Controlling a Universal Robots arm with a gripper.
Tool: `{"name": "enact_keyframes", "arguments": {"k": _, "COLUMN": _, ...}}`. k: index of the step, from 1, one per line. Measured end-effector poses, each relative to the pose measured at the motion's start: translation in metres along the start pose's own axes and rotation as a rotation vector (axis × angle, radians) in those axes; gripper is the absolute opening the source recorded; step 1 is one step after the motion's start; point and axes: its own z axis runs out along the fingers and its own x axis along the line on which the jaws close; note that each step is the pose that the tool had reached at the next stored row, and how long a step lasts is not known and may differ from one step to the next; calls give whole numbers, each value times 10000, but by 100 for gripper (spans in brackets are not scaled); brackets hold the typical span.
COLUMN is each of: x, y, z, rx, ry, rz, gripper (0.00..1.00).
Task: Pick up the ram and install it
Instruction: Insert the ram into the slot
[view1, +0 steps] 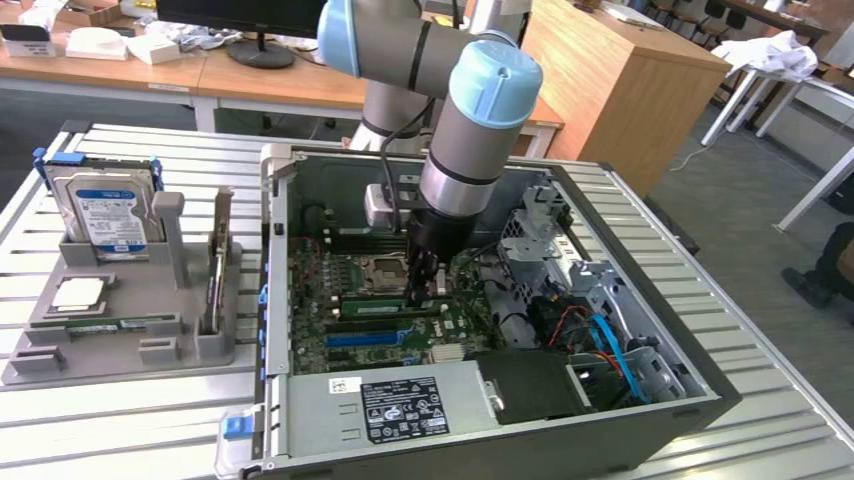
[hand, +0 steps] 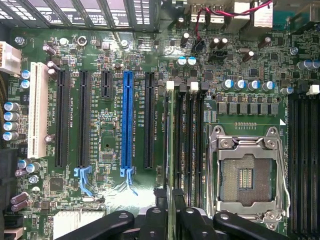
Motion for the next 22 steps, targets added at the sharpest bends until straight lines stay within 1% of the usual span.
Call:
{"name": "enact_keyframes", "arguments": {"k": 5, "x": 0, "y": 0, "z": -3, "rx": -1, "ry": 2, "rz": 0, "gripper": 18}}
{"name": "enact_keyframes", "arguments": {"k": 8, "x": -1, "y": 2, "z": -45, "rx": -1, "ry": 6, "rz": 0, "gripper": 18}}
{"name": "enact_keyframes", "arguments": {"k": 15, "x": -8, "y": 8, "z": -217, "rx": -1, "ry": 6, "rz": 1, "gripper": 18}}
{"name": "enact_keyframes", "arguments": {"k": 22, "x": -15, "y": 15, "z": -415, "rx": -1, "ry": 6, "rz": 1, "gripper": 18}}
